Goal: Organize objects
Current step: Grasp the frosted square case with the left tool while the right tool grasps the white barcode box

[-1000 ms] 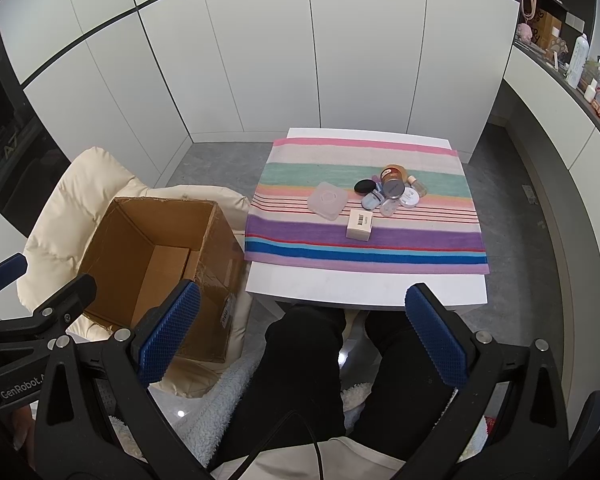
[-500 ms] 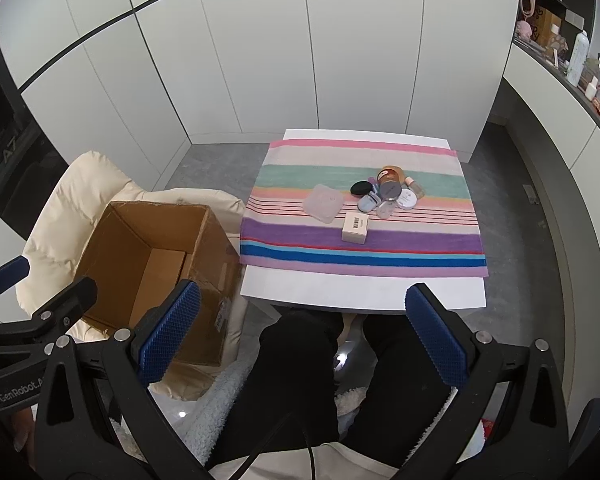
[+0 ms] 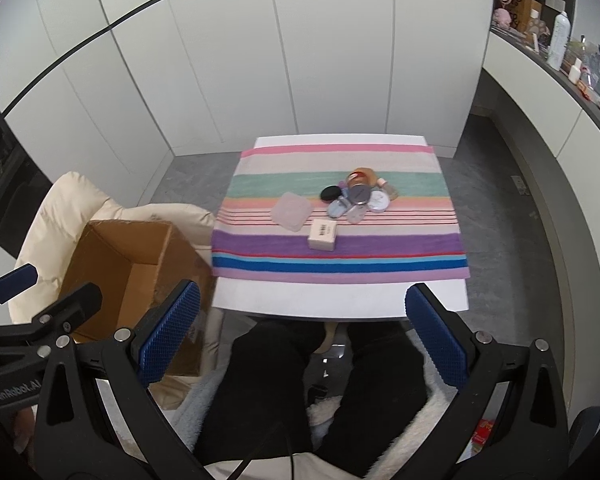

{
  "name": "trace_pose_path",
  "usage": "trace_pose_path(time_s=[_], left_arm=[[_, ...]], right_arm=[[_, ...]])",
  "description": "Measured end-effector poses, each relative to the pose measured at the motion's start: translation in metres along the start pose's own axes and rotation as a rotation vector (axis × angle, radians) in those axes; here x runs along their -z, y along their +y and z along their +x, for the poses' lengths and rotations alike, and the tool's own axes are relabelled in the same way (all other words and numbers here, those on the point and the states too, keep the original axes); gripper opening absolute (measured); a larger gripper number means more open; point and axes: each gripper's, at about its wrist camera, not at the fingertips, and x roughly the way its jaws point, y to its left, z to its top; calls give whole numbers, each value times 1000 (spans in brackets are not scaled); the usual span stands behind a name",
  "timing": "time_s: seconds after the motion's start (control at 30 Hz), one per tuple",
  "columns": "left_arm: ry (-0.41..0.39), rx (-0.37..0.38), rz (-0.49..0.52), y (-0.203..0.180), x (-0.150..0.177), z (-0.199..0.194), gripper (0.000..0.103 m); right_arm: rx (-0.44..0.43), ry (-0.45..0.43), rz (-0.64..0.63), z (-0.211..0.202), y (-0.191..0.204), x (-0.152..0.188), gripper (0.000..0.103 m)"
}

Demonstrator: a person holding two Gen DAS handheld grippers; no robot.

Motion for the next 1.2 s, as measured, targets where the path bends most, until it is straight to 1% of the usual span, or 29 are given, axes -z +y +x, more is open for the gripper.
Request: trace_pose_path(time_s=[0.17, 0.3, 0.43, 0.53, 0.6, 0.63, 0.7, 0.73, 0.83, 0.87, 0.9, 0.97, 1.03, 1.13, 1.2], left_arm=[[7, 27, 44, -33, -12, 14, 103], [18, 28, 77, -61, -23, 33, 103], [-11, 39, 44, -72, -32, 46, 103], [-2, 42, 41, -77, -41, 62, 103], [4, 25, 37, -79, -47, 76, 103], [-5, 3, 34, -79, -49, 84, 103], [-25, -23, 40, -77, -53, 99, 102], [-27, -20, 45, -76, -54, 106, 102], [-2, -15, 31, -67, -60, 137, 102], [-2, -10, 21, -63, -61, 146, 102], [-3, -6, 13, -60, -63, 157, 102], [8, 9, -4, -55, -68, 185, 102], [29, 30, -8, -52, -73, 210, 102], [74, 38, 8, -54, -84, 258, 102], [89, 30, 34, -59, -90, 284, 102]], right_arm=[[52, -4, 21, 6, -32, -4, 103], [94, -4, 51, 14, -64, -7, 103], [121, -5, 79, 22, -92, -11, 103], [144, -7, 94, 28, -108, -14, 103], [154, -8, 105, 35, -119, -18, 103], [159, -8, 111, 40, -122, -20, 103], [159, -35, 116, 48, -132, -22, 103], [156, -50, 115, 51, -134, -23, 103], [167, -123, 83, 67, -138, -24, 103], [180, -149, 42, 76, -136, -25, 103], [190, -151, 13, 82, -134, -25, 103], [194, -133, -41, 102, -128, -26, 103], [166, -112, -54, 121, -127, -28, 103], [116, -57, -52, 157, -125, -28, 103], [74, -47, -24, 181, -123, -26, 103]])
